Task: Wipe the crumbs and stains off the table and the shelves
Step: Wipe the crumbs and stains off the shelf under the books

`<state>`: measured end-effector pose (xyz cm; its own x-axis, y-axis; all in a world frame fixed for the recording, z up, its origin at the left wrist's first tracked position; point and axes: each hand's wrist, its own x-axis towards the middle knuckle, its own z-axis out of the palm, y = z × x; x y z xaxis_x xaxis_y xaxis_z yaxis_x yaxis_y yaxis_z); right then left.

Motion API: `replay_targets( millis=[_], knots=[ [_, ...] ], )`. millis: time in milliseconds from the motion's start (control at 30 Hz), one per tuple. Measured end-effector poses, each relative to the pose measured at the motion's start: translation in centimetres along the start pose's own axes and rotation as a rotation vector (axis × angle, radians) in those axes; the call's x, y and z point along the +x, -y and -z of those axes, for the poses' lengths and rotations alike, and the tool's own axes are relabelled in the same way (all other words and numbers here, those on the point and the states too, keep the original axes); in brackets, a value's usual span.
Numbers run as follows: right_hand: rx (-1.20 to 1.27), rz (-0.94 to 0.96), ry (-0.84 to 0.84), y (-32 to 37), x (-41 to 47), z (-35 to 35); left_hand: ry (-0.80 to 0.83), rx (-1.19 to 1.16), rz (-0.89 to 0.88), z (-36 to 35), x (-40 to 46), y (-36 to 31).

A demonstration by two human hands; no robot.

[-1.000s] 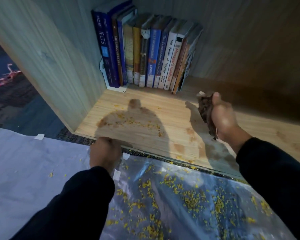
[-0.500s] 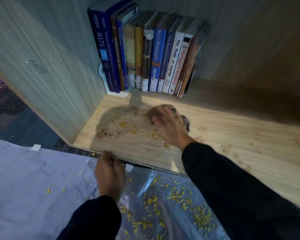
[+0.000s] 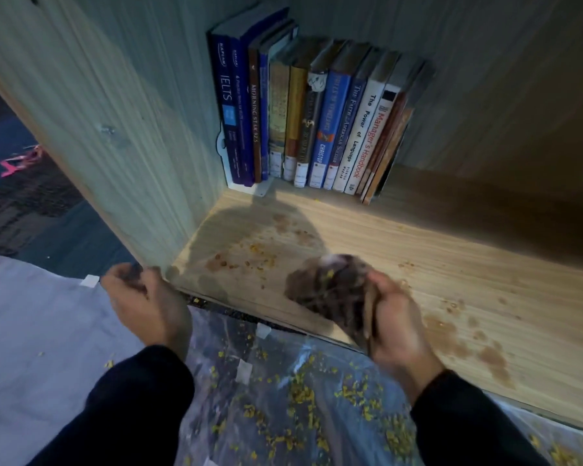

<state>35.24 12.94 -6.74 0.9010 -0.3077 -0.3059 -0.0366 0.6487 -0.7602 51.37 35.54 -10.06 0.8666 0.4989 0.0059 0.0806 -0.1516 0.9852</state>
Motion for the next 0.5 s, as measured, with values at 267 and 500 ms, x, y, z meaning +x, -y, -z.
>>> replay_targets(
  millis=[267, 500],
  knots=[
    [-0.62, 0.322, -0.583, 5.0, 7.4, -2.0, 0.013, 0.077, -0.19, -2.1, 0.9, -3.1],
    [-1.526, 0.304, -0.394, -1.1, 14.6, -1.7, -0.014, 0.233, -0.26, -1.3, 2.1, -1.5]
  ],
)
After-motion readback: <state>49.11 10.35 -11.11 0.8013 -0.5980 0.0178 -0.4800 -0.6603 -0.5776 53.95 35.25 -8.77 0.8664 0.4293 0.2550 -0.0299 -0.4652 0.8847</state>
